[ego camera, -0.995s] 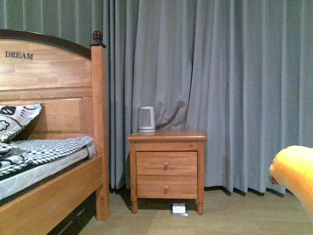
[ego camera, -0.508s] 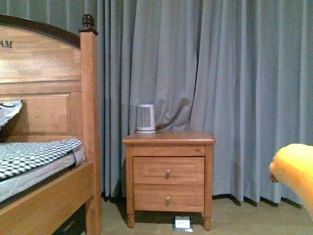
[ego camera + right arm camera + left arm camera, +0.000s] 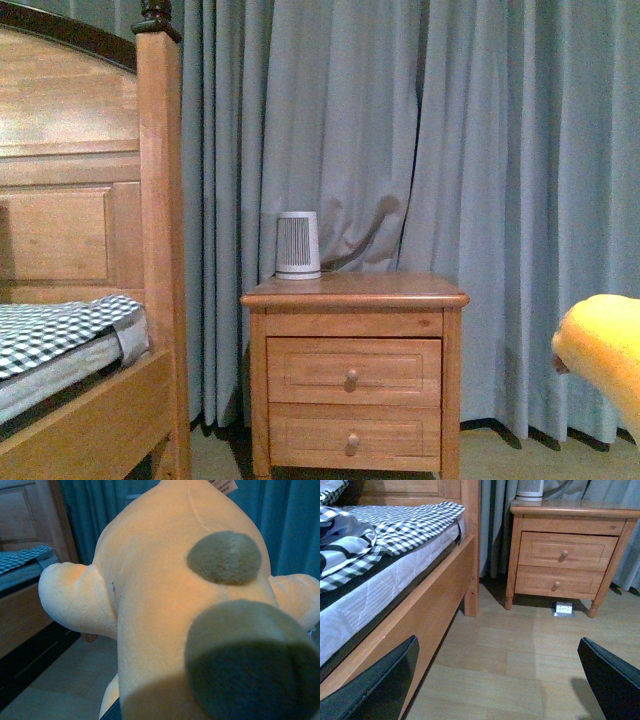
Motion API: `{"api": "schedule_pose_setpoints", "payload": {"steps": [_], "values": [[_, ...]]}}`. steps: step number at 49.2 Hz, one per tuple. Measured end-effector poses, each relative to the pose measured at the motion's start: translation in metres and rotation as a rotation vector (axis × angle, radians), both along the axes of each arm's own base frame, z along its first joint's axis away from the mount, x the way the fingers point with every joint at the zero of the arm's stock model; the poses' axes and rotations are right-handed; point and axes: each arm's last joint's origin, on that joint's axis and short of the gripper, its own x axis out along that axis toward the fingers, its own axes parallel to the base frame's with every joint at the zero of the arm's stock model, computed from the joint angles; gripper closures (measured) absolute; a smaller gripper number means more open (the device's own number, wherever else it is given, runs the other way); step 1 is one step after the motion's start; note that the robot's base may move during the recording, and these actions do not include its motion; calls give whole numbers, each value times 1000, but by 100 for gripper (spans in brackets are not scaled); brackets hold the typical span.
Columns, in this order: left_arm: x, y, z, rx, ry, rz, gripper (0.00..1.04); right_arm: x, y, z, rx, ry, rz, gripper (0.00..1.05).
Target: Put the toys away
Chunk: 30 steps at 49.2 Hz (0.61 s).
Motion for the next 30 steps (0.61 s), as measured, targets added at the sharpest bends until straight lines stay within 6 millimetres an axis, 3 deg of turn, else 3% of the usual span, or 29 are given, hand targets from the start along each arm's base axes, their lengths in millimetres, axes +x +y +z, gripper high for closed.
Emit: {"api": "schedule_pose_setpoints", "payload": {"steps": [30], "values": [[0, 0, 0, 0, 1, 0, 6, 0, 0, 0, 0, 0, -1, 85]]}}
